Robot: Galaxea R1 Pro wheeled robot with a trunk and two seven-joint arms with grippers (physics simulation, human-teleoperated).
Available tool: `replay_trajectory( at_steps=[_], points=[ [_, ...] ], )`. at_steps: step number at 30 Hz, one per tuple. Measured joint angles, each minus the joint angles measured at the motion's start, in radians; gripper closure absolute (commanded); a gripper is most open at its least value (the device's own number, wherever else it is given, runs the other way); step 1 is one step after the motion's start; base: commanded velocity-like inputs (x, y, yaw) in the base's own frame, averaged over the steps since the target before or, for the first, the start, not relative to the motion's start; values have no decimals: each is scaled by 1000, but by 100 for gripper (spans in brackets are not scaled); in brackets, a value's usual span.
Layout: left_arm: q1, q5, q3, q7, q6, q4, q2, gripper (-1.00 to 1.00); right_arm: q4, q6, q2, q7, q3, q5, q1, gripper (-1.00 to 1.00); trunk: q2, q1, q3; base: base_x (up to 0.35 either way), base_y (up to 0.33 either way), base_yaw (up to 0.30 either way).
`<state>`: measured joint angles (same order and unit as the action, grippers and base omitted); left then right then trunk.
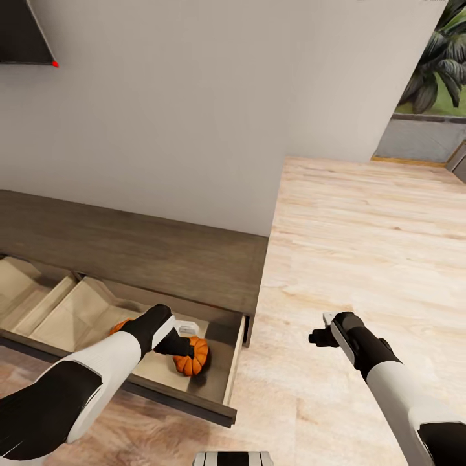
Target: Place each of the two pumpkins and all three candles from the living room inside a cabinet in the living room (use any cabinet), then make sure every cabinet is closed, and position the cauldron so it is next to a table in the living room.
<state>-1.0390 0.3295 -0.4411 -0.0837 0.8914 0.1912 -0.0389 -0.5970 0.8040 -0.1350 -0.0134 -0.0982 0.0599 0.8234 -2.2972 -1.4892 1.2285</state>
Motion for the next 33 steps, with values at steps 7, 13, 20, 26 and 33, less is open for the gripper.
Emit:
replay_trajectory(
  at_steps=[7, 13, 20, 26, 33],
  points=[
    [0, 0, 0, 0, 0, -2, 1, -100, 0, 0, 0, 0, -1, -1, 0, -100, 49, 27, -22, 0, 0, 0],
    [0, 0, 0, 1, 0, -4, 1, -100, 0, 0, 0, 0, -2, -1, 0, -100, 91, 50, -41, 0, 0, 0],
    [0, 0, 0, 1, 0, -5, 2, -100, 0, -1, 0, 0, -2, -2, 0, -100, 140, 77, -63, 0, 0, 0],
    [0, 0, 0, 1, 0, -6, 2, -100, 0, -2, 0, 0, -2, -1, 0, -100, 182, 100, -81, 0, 0, 0],
    [0, 0, 0, 1, 0, -7, 2, -100, 0, -2, 0, 0, -2, -1, 0, -100, 231, 127, -108, 0, 0, 0]
  ],
)
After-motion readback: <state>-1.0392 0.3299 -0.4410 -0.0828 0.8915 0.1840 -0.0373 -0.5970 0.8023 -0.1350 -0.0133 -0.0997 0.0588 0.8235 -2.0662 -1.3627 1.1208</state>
